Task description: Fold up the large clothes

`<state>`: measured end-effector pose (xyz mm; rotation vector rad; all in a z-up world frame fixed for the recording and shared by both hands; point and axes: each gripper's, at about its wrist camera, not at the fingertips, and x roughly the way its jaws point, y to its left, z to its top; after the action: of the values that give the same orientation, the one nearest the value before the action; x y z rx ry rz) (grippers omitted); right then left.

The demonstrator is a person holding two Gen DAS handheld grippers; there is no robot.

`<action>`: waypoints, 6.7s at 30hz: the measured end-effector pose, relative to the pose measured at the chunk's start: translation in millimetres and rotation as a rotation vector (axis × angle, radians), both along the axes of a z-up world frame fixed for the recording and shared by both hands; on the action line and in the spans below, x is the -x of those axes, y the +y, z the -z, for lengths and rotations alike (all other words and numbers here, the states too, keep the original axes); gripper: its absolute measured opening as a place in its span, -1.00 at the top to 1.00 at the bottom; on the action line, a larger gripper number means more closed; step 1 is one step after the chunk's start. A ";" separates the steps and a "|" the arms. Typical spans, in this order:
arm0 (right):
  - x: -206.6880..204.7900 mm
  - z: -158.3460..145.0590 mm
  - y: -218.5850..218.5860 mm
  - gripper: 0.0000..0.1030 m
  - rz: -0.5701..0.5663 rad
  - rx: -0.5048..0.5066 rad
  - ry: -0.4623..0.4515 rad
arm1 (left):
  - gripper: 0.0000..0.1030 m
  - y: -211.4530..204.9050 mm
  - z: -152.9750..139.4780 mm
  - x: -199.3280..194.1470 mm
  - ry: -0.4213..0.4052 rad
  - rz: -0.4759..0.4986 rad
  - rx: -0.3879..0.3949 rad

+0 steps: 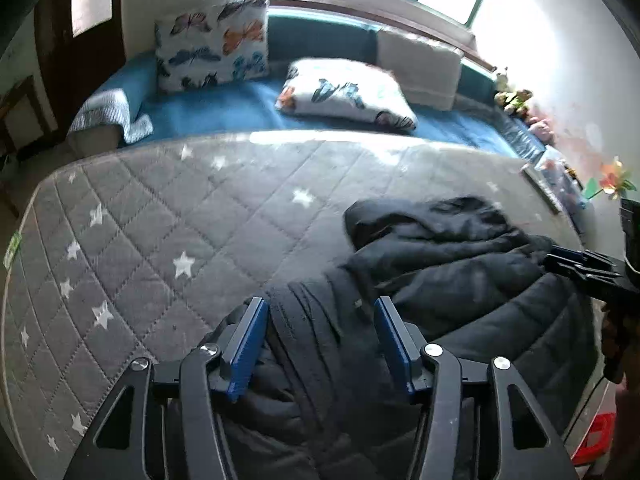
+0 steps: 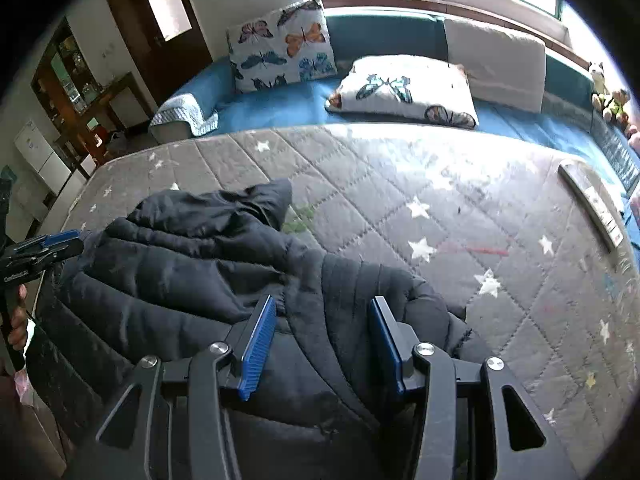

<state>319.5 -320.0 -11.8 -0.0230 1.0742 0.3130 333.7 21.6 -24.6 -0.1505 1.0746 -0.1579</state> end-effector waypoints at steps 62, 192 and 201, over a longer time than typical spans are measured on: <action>128.8 -44.6 20.7 -0.20 -0.113 -0.002 -0.125 | -0.39 0.3 -36.0 198.5 -0.203 -0.046 -0.165; 329.2 -15.3 -80.8 -0.52 0.427 0.103 -0.395 | -0.70 -231.5 -97.2 312.0 -0.373 0.158 -0.023; 334.6 -19.2 -77.6 -0.52 0.433 0.114 -0.413 | -0.70 -234.7 -102.2 319.3 -0.382 0.162 -0.025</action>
<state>-15.1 -397.6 7.4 0.0414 0.6619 -0.1426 14.4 -213.1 77.5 -0.0082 0.7063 -0.3062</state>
